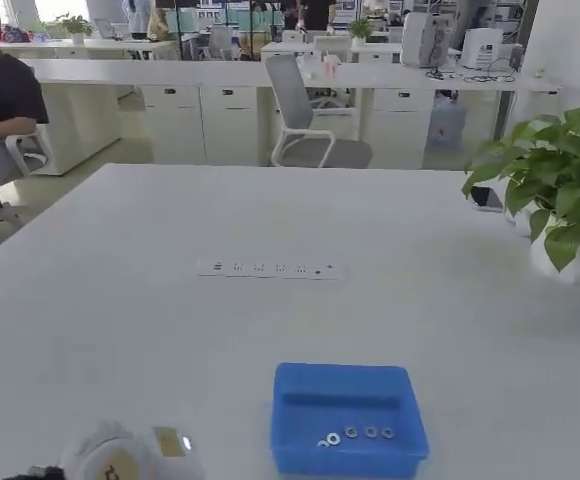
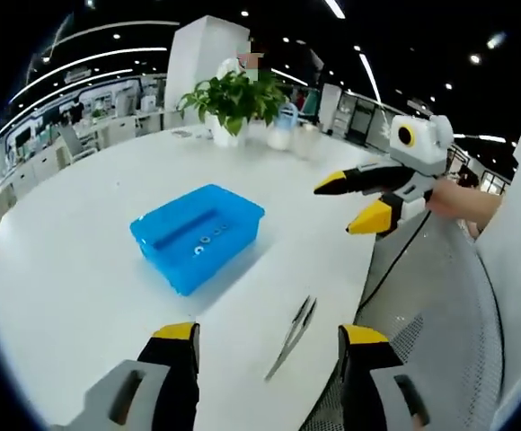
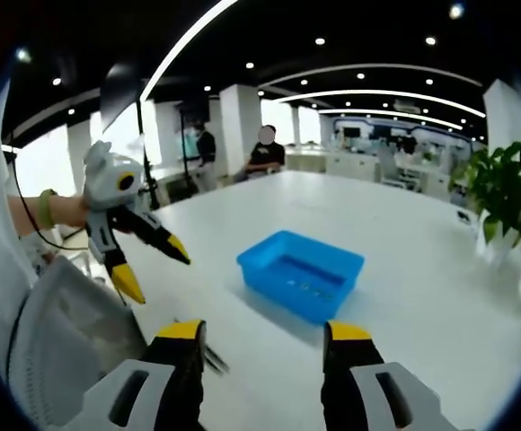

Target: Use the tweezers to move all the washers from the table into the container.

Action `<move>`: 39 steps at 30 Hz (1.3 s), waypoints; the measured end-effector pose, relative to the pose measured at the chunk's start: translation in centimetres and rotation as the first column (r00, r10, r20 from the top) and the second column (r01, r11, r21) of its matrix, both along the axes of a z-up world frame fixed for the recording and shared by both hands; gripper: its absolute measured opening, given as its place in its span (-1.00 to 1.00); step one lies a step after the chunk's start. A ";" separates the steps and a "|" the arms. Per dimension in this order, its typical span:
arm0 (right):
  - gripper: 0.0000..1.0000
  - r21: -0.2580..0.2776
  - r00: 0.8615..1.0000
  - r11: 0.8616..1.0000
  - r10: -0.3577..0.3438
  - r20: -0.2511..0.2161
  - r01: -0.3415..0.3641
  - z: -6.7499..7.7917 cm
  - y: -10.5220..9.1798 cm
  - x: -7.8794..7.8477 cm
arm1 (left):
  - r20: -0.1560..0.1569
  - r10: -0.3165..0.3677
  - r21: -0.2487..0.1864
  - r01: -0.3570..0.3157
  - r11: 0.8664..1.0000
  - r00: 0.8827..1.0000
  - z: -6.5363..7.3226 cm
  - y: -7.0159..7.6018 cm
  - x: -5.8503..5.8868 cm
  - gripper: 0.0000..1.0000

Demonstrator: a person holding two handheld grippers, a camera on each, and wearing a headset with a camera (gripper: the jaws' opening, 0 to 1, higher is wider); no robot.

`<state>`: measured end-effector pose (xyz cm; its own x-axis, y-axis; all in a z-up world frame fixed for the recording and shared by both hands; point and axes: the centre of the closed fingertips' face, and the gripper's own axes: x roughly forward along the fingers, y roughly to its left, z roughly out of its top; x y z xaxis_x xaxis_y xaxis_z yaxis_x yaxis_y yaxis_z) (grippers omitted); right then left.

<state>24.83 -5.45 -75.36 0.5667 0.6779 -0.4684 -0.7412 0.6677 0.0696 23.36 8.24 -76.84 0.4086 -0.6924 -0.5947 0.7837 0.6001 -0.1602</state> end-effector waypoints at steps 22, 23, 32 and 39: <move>0.73 0.177 0.967 0.975 -0.168 0.193 0.134 6.3 -3.7 2.5 | 0.271 0.355 -0.348 -0.252 0.903 0.895 8.7 1.2 1.6 0.92; 0.79 0.204 0.960 0.968 -0.188 0.209 0.146 6.7 -4.0 2.6 | 0.282 0.365 -0.360 -0.254 0.898 0.887 9.0 1.2 1.7 0.94; 0.98 0.286 0.941 0.937 -0.266 0.208 0.201 7.5 -4.8 2.8 | 0.298 0.415 -0.405 -0.280 0.870 0.860 9.9 1.8 2.1 0.97; 0.98 0.296 0.943 0.932 -0.273 0.191 0.210 7.1 -5.0 3.0 | 0.284 0.450 -0.448 -0.298 0.843 0.847 10.4 2.5 2.2 0.97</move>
